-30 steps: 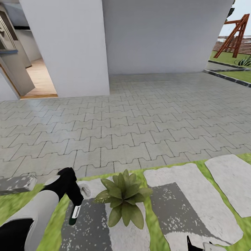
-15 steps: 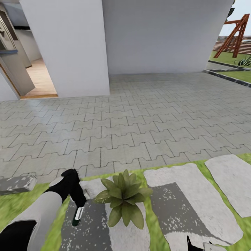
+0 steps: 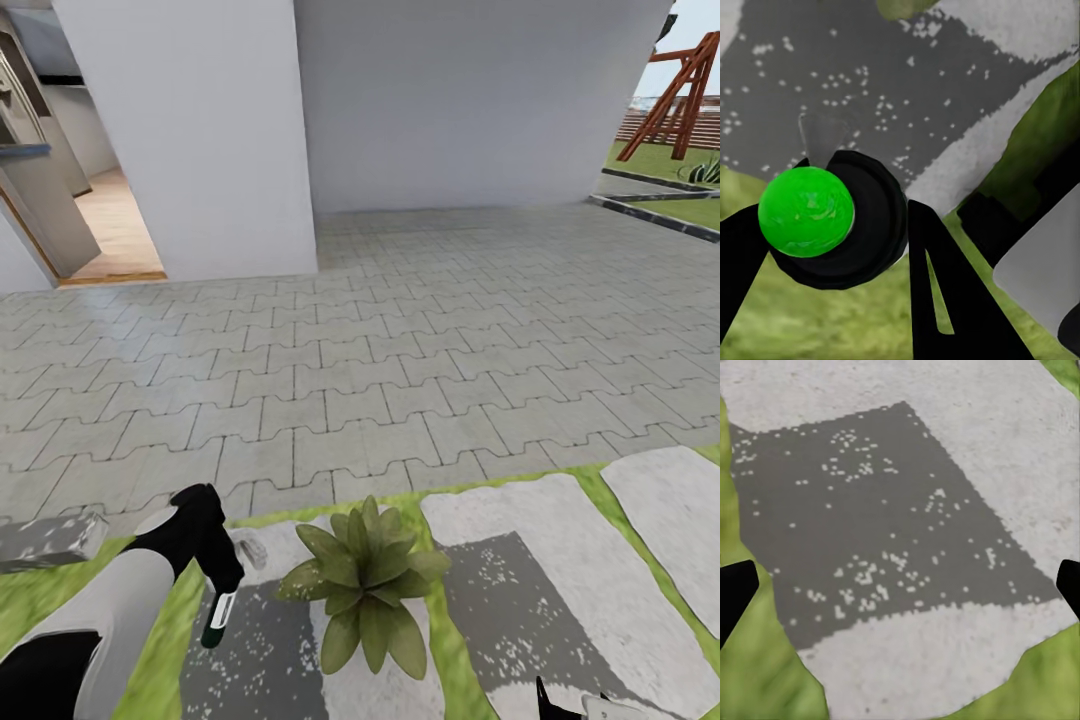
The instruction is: Pick up the pesticide atomizer in the garden and spray insectifuge to fully cover both potted plants in the garden.
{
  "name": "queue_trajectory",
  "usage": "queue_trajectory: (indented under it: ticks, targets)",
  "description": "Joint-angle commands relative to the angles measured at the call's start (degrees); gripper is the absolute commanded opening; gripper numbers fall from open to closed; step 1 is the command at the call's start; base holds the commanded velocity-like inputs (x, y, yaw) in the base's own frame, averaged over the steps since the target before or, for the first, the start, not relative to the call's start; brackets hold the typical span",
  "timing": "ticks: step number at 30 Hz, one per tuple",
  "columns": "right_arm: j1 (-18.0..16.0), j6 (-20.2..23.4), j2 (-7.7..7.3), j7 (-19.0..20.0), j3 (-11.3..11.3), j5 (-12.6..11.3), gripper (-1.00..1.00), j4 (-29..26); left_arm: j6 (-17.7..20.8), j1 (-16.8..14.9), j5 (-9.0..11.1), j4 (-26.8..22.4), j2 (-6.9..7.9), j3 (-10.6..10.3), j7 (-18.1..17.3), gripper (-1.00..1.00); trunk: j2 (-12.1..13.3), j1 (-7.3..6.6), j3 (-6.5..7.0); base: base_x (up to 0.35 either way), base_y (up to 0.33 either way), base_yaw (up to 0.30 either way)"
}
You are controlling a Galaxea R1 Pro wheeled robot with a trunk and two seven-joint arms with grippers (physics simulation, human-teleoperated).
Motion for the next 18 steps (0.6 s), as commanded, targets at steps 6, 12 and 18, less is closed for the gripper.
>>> queue_trajectory:
  ticks: [6,12,18]
  targets:
    - [-0.07,-0.17,0.00,0.47,-0.49,0.26,1.00,-0.06,0.40,1.58,-0.26,0.69,0.89,0.33,3.08,-1.00,-0.02,-0.01,-0.04,0.003,0.002,0.000]
    - [-0.07,-0.17,-0.01,0.47,-0.53,0.26,1.00,-0.06,0.39,2.34,0.20,0.45,0.42,0.73,3.73,-1.00,-0.02,-0.01,-0.04,0.000,0.000,0.000]
    - [-0.07,-0.20,-0.02,0.47,-0.53,0.21,1.00,-0.14,0.57,2.02,0.23,-0.02,-0.20,0.73,3.80,-1.00,-0.02,-0.01,-0.04,0.000,0.000,0.000]
